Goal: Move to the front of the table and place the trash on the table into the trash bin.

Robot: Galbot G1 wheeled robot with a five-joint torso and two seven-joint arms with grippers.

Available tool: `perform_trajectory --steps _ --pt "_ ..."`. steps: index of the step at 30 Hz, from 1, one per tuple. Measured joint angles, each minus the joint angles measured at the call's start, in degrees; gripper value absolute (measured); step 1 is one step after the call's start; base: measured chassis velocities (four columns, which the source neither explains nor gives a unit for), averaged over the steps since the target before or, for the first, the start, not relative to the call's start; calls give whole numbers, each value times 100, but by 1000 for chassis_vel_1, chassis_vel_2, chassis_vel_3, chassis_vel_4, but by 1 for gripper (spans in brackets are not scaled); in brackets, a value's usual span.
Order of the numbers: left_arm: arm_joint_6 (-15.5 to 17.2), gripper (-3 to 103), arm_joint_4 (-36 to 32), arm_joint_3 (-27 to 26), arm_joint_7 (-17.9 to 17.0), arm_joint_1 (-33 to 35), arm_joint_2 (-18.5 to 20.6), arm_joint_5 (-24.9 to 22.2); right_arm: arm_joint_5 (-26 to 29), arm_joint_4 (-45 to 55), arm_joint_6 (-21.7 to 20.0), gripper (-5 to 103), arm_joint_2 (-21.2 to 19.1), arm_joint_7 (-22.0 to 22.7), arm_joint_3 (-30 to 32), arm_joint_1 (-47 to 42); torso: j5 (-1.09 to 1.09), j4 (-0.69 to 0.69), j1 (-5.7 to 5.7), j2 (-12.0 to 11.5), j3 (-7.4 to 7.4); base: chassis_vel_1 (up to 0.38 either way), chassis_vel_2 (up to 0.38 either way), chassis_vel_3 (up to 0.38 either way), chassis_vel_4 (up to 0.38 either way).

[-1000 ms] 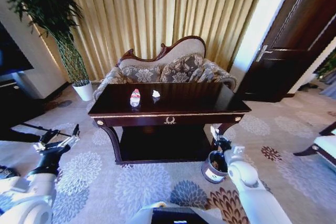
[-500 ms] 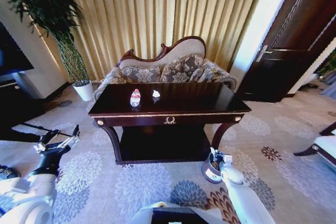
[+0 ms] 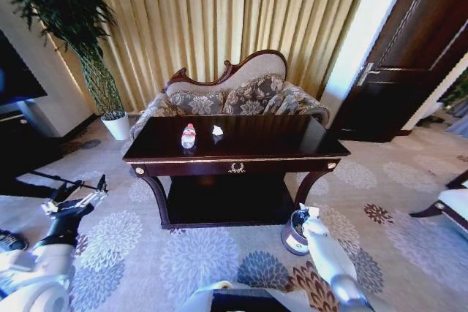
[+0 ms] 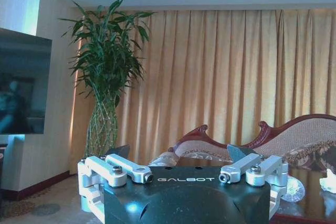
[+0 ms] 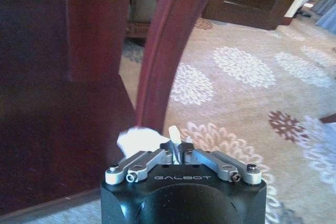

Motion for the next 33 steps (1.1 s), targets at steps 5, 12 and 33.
perform_trajectory --steps 5,12,33 --pt "-47 100 3 -4 10 23 -9 -6 -80 -75 -4 28 14 131 20 25 1 1 0 0 0 0 0 0 0" --pt "-81 100 3 -6 21 30 -6 -7 -82 65 -44 50 11 197 31 -24 0 2 0 0 -1 0 0 0 0" --pt "-160 100 44 -30 94 56 -24 -13 326 631 -335 100 -42 164 76 -373 0 2 -2 0 -1 0 0 0 0"
